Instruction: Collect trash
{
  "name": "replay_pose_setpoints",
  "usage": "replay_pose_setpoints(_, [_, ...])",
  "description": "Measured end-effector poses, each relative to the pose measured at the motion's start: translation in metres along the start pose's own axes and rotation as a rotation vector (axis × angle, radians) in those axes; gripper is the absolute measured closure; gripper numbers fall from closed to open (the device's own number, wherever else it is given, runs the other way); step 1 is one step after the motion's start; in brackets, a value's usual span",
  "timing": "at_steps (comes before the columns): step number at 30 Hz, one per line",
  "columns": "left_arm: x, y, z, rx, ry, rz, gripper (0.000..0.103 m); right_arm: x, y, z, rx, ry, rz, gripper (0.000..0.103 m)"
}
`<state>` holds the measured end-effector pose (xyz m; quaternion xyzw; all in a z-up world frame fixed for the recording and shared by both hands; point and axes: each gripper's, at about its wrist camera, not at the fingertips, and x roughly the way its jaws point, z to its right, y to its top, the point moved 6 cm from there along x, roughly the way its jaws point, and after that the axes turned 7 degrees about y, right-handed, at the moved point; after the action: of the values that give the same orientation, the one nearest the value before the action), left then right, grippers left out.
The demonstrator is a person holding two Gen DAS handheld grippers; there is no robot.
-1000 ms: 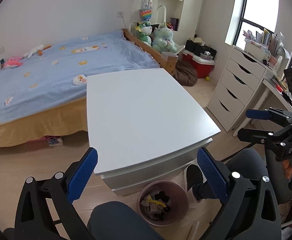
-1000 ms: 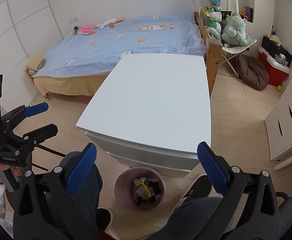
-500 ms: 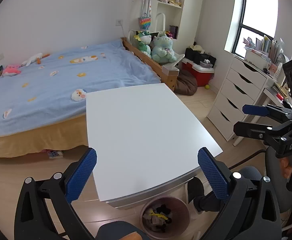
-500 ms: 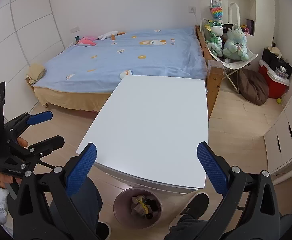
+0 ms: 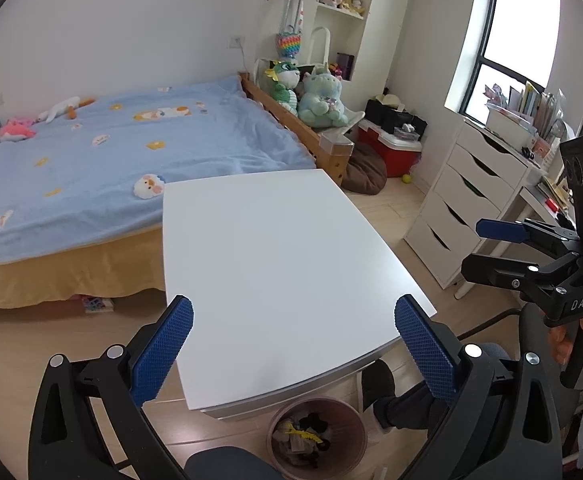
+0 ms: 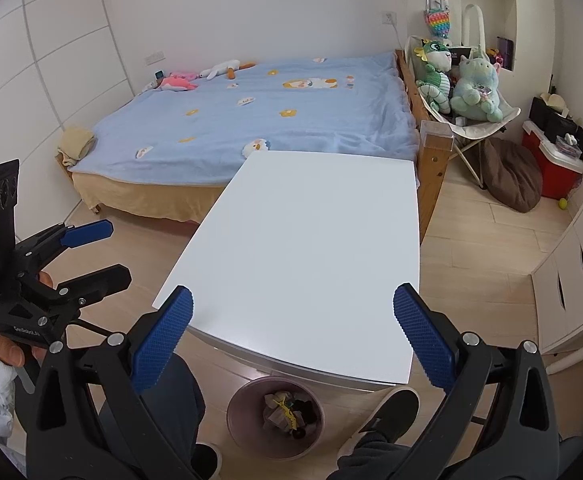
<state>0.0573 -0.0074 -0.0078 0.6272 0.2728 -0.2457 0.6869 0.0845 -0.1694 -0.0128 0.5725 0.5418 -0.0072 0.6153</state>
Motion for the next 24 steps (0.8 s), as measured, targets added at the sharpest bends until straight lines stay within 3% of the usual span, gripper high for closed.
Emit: replay_pose_setpoints(24, [-0.0019,0.0012,0.0011,0.001,-0.002,0.007,0.006,0.002,0.0003,-0.0015,0.0,0.003,-0.004,0.004])
